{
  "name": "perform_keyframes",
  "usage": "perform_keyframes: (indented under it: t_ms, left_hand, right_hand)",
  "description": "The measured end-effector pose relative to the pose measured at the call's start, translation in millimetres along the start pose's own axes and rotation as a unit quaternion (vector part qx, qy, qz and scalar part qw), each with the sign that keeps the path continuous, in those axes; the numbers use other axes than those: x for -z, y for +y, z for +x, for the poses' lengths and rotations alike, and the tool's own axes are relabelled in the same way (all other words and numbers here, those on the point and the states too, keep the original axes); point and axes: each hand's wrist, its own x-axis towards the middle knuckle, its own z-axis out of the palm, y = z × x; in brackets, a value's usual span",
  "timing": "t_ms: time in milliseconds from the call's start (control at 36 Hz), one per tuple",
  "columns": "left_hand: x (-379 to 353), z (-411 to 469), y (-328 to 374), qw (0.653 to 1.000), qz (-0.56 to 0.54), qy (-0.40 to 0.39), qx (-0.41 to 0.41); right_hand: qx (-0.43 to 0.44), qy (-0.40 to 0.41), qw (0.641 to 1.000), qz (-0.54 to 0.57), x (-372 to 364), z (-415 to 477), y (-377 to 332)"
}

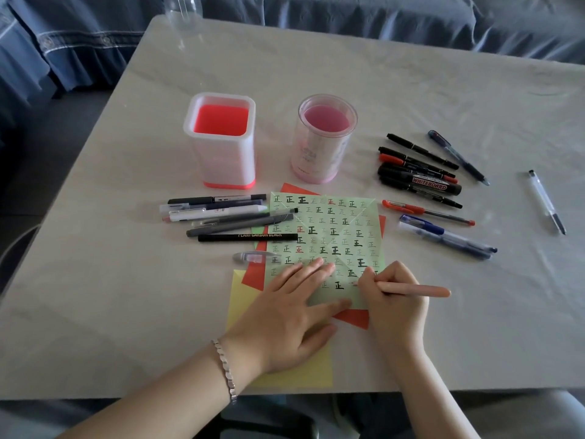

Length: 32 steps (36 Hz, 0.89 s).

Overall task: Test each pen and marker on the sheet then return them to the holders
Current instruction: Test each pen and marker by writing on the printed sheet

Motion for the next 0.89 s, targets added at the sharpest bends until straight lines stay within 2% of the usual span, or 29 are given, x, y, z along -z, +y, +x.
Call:
perform_keyframes:
  t_ms: [111,500,889]
  left_hand:
    - [0.3,0.0,0.4,1.000,0.000,-0.002,0.000]
    - [-0.3,0.1,0.2,1.000,0.006,-0.003,0.000]
    - [-0.2,-0.3,0.0,1.000,0.006,-0.005,0.000]
  right_hand:
    - [0.007,0.019,1.000,-0.004,0.3,0.8,2.6]
    - [-0.001,0.003,1.000,0.021,2.3,-0.4,4.6]
    - [0.003,0.021,1.000,0.020,1.8,-0.6,3.9]
